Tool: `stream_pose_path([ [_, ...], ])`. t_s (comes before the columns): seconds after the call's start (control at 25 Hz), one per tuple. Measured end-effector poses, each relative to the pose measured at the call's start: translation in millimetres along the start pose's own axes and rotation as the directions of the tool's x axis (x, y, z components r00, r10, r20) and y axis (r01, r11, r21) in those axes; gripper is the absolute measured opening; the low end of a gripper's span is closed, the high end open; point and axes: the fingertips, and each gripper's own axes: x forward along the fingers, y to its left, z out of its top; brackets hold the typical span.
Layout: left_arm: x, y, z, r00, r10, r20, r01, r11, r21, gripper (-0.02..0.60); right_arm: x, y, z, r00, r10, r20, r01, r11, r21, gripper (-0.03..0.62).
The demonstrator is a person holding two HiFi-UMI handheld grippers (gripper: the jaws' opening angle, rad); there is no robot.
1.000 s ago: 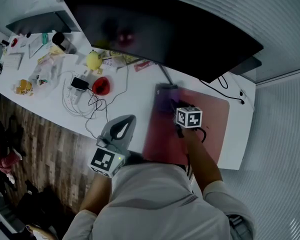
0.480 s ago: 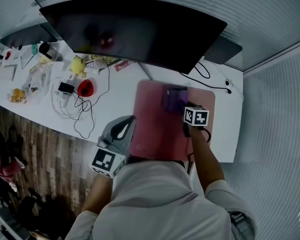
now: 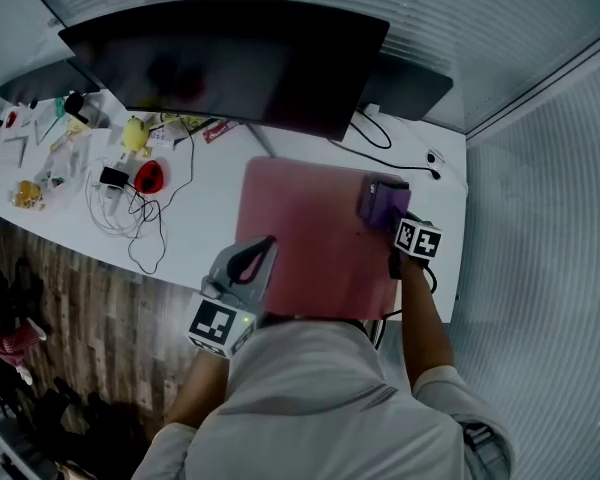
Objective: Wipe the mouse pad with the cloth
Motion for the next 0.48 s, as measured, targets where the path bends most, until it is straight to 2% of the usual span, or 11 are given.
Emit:
stream_pose_path([
  [0.24, 4, -14, -6, 1.000, -0.003, -0.030, 0.004, 1.000, 0.023, 0.003, -22, -60, -7, 0.993, -0.103, 0.050, 0.097, 0.988, 0.120, 0.044],
  [0.4, -2, -20, -6, 0.999, -0.017, -0.029, 0.018, 0.999, 0.036, 0.003, -40, -77, -8, 0.985, -0.161, 0.069, 0.150, 0.978, 0.147, 0.044],
  [0.48, -8, -20, -4, 0.999, -0.027, -0.020, 0.028, 0.999, 0.038, 0.003, -52, -74, -8, 0.982, -0.167, 0.091, 0.151, 0.975, 0.163, 0.044],
])
